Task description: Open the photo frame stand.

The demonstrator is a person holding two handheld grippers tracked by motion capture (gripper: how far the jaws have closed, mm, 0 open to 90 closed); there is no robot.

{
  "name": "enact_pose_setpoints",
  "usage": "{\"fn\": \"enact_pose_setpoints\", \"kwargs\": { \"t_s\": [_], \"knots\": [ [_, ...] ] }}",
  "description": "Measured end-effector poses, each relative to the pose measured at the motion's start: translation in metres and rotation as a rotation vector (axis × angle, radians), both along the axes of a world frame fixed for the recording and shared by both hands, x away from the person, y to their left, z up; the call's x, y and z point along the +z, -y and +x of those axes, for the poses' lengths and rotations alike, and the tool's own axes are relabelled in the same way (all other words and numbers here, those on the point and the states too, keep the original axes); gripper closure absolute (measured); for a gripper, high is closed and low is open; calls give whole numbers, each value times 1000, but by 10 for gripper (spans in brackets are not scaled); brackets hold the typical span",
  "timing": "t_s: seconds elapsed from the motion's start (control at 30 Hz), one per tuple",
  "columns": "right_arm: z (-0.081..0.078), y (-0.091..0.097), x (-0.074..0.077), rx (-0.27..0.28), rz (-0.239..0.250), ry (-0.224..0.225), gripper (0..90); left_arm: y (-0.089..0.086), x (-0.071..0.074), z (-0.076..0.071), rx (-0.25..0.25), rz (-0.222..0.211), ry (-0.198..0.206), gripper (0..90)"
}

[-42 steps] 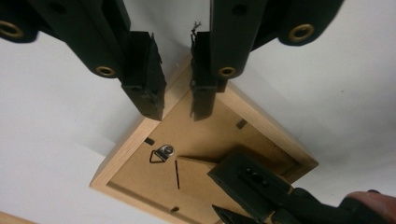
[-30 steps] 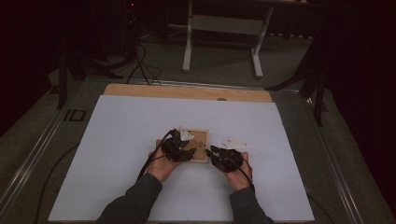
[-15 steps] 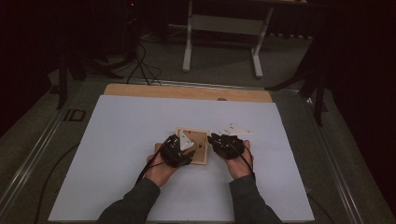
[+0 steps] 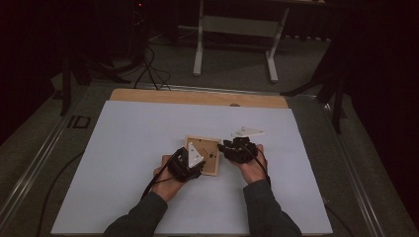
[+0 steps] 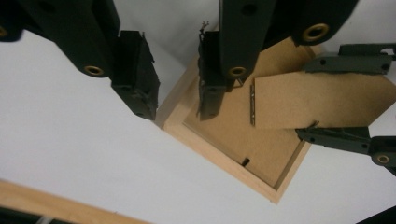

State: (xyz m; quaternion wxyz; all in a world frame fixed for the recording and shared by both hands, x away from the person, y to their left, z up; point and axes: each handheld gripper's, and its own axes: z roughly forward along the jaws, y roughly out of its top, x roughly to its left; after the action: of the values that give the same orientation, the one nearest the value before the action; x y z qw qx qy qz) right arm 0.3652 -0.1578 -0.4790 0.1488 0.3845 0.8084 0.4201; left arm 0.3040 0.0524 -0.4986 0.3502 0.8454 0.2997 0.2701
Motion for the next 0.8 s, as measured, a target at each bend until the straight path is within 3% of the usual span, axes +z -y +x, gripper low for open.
{"fn": "enact_pose_setpoints", "kwargs": {
  "t_s": [0.27, 0.47, 0.8],
  "knots": [
    [7, 2, -4, 57, 73, -61, 563, -5, -4, -8, -17, -4, 50, 521],
    [9, -2, -9, 86, 95, -115, 466, -8, -6, -11, -20, -11, 68, 521],
    [12, -4, -11, 113, 137, -167, 442, -11, -10, -21, -52, 15, 147, 520]
  ]
}}
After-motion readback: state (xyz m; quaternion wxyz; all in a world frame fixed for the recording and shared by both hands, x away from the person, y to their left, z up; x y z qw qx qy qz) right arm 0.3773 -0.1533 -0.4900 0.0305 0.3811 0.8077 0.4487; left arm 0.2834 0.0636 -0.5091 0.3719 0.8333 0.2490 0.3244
